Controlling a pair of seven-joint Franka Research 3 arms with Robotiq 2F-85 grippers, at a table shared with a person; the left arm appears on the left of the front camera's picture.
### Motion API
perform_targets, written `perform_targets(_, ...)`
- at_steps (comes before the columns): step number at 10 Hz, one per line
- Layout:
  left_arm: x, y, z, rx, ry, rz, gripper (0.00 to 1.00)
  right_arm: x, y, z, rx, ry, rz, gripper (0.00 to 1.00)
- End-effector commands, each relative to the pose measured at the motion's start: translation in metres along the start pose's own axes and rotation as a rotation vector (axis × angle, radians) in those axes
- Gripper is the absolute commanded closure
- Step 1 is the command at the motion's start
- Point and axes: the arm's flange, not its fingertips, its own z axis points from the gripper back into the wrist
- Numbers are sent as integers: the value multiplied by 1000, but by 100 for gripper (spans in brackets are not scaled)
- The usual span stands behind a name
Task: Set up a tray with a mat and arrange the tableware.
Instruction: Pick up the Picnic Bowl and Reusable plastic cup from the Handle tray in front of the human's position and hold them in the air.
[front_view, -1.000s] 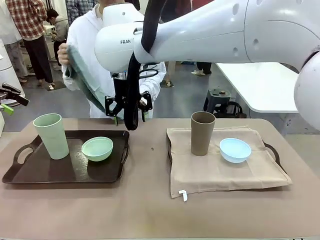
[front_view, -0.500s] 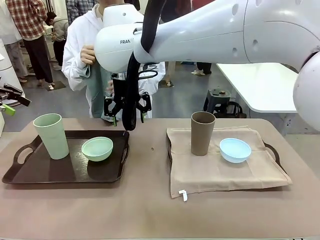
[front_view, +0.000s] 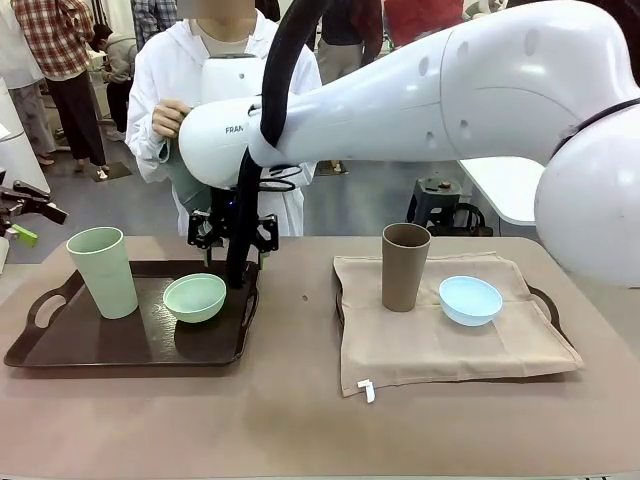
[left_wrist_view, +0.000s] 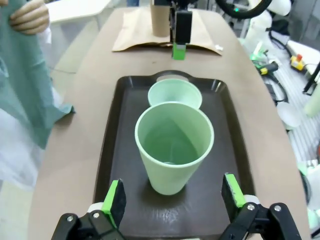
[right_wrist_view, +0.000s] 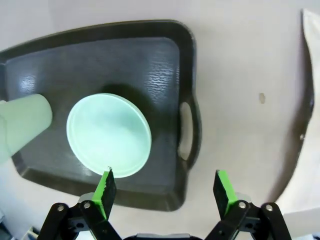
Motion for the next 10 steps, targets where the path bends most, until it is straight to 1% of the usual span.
perform_targets(1, -8, -5, -18, 107, -6, -94, 0, 0, 9, -5, 23, -9, -17, 0)
perform_targets(3, -15, -4, -30, 136, -14, -101, 0, 2, 17, -14, 28, 11, -5, 0)
perform_targets(5, -21, -1, -39, 93, 2, -80, 0, 4, 23, -23, 33, 29, -1, 0)
perform_targets(6, -21, -2, -41, 50, 19, -68, 0, 5, 24, -25, 39, 40, -9, 0)
perform_targets(7, -23, 0, -42, 31, 37, -62, 0, 5, 21, -24, 41, 42, -1, 0)
perform_targets(8, -23, -2, -43, 28, 48, -55, 0, 4, 23, -24, 36, 43, 2, 0)
perform_targets(9, -24, -2, -47, 49, 74, -24, 0, 1, 18, -28, 21, 27, 1, 0)
perform_targets(10, -25, 1, -43, 46, 23, -64, 0, 1, 18, -28, 21, 27, 1, 0)
